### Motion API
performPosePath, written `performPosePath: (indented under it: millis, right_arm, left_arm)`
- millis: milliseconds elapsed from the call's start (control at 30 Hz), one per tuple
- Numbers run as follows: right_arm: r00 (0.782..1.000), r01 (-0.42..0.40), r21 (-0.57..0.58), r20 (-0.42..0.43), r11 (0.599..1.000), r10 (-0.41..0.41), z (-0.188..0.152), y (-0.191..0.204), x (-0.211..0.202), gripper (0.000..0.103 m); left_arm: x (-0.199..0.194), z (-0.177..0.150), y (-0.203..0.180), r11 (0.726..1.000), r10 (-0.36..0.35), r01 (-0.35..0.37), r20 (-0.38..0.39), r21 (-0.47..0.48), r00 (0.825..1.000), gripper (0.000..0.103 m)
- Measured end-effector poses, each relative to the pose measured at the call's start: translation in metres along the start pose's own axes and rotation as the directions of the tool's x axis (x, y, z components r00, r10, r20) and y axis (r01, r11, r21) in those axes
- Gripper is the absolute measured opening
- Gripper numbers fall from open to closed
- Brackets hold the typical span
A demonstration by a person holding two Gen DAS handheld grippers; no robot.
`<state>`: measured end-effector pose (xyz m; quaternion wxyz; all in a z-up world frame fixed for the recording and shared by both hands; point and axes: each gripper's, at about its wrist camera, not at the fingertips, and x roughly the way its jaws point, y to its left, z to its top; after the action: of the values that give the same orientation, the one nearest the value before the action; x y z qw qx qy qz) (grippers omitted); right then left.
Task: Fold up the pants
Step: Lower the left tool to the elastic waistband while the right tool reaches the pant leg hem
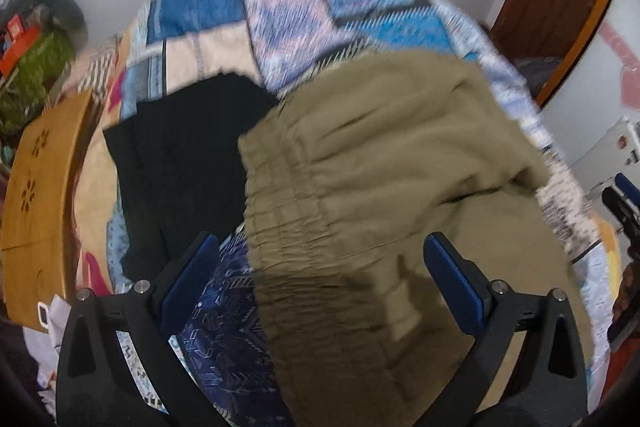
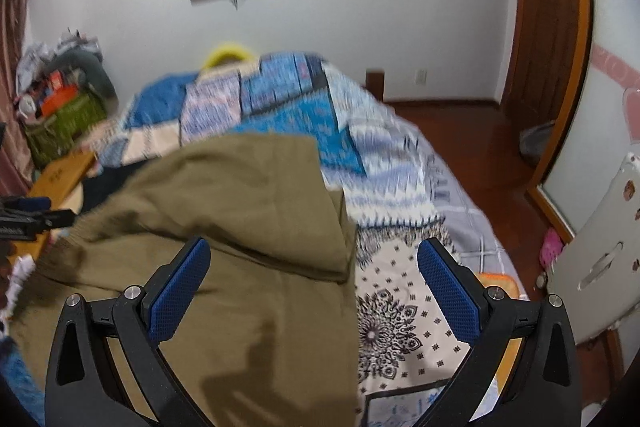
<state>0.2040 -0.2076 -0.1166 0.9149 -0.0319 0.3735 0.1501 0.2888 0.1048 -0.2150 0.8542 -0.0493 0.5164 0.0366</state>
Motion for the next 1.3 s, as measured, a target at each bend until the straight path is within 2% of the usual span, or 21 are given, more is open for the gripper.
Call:
performPosePath:
  millis: [100,167,200,233,267,400,467,567,600,667,700,733,767,800,867,1000,1167,1300]
  right_arm:
    - [0.997,-0.016,0.010,-0.071,1.000,0.017,-0.003,-0.009,0.024,0.102]
    - [0.992,-0.039,0.030,-0.119,0.999,0.043,-0.006,-0.016,0.038,0.100]
    - [0.989,-0.053,0.040,-0.135,0.998,0.058,-0.005,-0.020,0.047,0.099]
    - [0.986,-0.065,0.047,-0.151,0.997,0.072,-0.006,-0.021,0.052,0.095]
    - [0.981,-0.078,0.056,-0.176,0.995,0.087,-0.006,-0.021,0.059,0.089]
    - [0.952,-0.140,0.071,-0.264,0.988,0.154,-0.011,-0.022,0.082,0.077]
    - [0.936,-0.156,0.055,-0.311,0.986,0.165,-0.015,-0.020,0.095,0.066]
    - [0.929,-0.169,0.051,-0.326,0.984,0.177,-0.019,-0.019,0.106,0.061]
    - [0.925,-0.174,0.063,-0.333,0.983,0.185,-0.019,-0.021,0.109,0.059]
    - [0.916,-0.183,0.080,-0.348,0.980,0.200,-0.019,-0.023,0.113,0.043]
    - [0.912,-0.183,0.078,-0.358,0.980,0.199,-0.020,-0.021,0.115,0.040]
    - [0.913,-0.167,0.062,-0.366,0.984,0.179,-0.020,-0.020,0.116,0.033]
    - [0.912,-0.142,0.027,-0.384,0.989,0.142,-0.021,-0.017,0.118,0.020]
    - [0.913,-0.132,0.004,-0.390,0.991,0.123,-0.024,-0.016,0.118,0.017]
    - [0.912,-0.129,-0.027,-0.395,0.991,0.108,-0.027,-0.015,0.118,0.012]
    - [0.909,-0.105,-0.058,-0.411,0.993,0.072,-0.031,-0.012,0.116,0.010]
    - [0.908,-0.087,-0.049,-0.414,0.995,0.059,-0.034,-0.010,0.114,0.009]
    - [0.906,-0.115,0.019,-0.409,0.993,0.112,-0.031,-0.022,0.101,0.012]
  left_arm:
    - [0.014,-0.002,0.003,1.000,0.008,-0.007,-0.025,0.023,1.000,0.103]
    - [0.020,-0.004,0.005,1.000,-0.009,0.010,-0.039,0.030,0.999,0.096]
    - [0.021,-0.005,0.005,0.999,-0.018,0.019,-0.050,0.031,0.999,0.088]
    - [0.023,-0.006,0.005,0.999,-0.030,0.032,-0.060,0.031,0.998,0.083]
    - [0.024,-0.007,0.006,0.998,-0.056,0.058,-0.072,0.026,0.996,0.081]
    - [0.024,-0.007,0.010,0.996,-0.086,0.087,-0.081,0.002,0.993,0.075]
    - [0.024,-0.008,0.012,0.995,-0.100,0.099,-0.086,-0.013,0.991,0.073]
    - [0.026,-0.009,0.016,0.991,-0.130,0.126,-0.103,-0.045,0.986,0.069]
    - [0.027,-0.010,0.017,0.989,-0.142,0.137,-0.106,-0.053,0.984,0.065]
    - [0.026,-0.011,0.019,0.988,-0.146,0.141,-0.094,-0.064,0.985,0.064]
    - [0.025,-0.012,0.019,0.989,-0.139,0.134,-0.082,-0.063,0.987,0.064]
    - [0.025,-0.014,0.017,0.991,-0.129,0.125,-0.071,-0.054,0.989,0.064]
    - [0.023,-0.016,0.015,0.994,-0.103,0.101,-0.050,-0.034,0.993,0.063]
    - [0.022,-0.018,0.013,0.996,-0.083,0.083,-0.036,-0.018,0.996,0.063]
    - [0.019,-0.020,0.007,0.999,-0.035,0.035,-0.007,0.029,0.999,0.062]
    - [0.018,-0.020,0.004,0.995,0.052,-0.054,0.027,0.085,0.998,0.060]
    - [0.024,-0.019,0.011,0.996,0.019,-0.020,0.014,0.085,1.000,0.060]
    - [0.018,-0.017,0.011,0.996,0.007,-0.006,-0.005,0.092,1.000,0.060]
